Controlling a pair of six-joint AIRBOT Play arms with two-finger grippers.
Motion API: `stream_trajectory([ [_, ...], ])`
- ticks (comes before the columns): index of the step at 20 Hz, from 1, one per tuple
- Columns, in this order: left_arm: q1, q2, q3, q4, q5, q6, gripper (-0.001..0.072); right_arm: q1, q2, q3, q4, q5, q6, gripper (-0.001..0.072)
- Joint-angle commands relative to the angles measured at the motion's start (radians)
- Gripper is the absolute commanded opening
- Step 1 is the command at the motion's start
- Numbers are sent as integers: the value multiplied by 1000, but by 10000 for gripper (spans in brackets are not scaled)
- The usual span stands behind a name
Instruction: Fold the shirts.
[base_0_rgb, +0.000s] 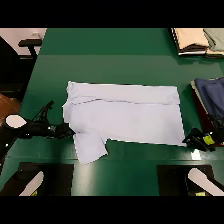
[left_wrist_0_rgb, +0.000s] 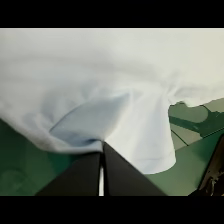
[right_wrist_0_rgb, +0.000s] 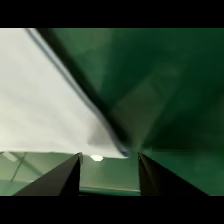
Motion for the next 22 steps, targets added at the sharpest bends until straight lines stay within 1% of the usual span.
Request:
stream_trajectory([
  [1,0,1,6,3,3,2,24,29,-43,-45,80,-103,-17,361],
  [2,0,1,6,2,3,2,23,56,-43,-35,89,-124,-17,343],
  [4,0,1,6,3,0,2,23,121,-43,1,77,-132,-17,152],
  [5,0,1,6,3,-10,2,23,149,-43,21,78,-130,-17,77],
  [6,0,1,9,11,-28,2,22,179,-43,44,77,-121,-17,16],
  [8,0,2,30,52,-80,2,21,230,-42,87,69,-77,-17,16],
  [10,0,10,54,94,-120,-2,21,282,-17,120,1,-40,-16,16],
  [13,0,137,55,186,-172,-80,21,338,102,138,-113,36,-11,15],
  [15,0,228,57,181,-301,-110,21,359,196,138,-172,109,-11,15],
  [17,0,305,69,169,-444,-159,22,369,299,139,-241,167,16,15],
  [18,0,318,89,169,-472,-167,22,369,345,141,-262,167,24,15],
  [19,0,316,121,169,-469,-176,22,369,371,151,-261,159,24,15],
  [20,0,309,152,178,-426,-174,21,369,380,169,-259,148,24,15],
  [21,0,299,175,185,-362,-166,22,369,374,189,-252,137,24,15],
  [22,0,282,193,190,-290,-138,21,369,352,215,-251,109,24,15],
])
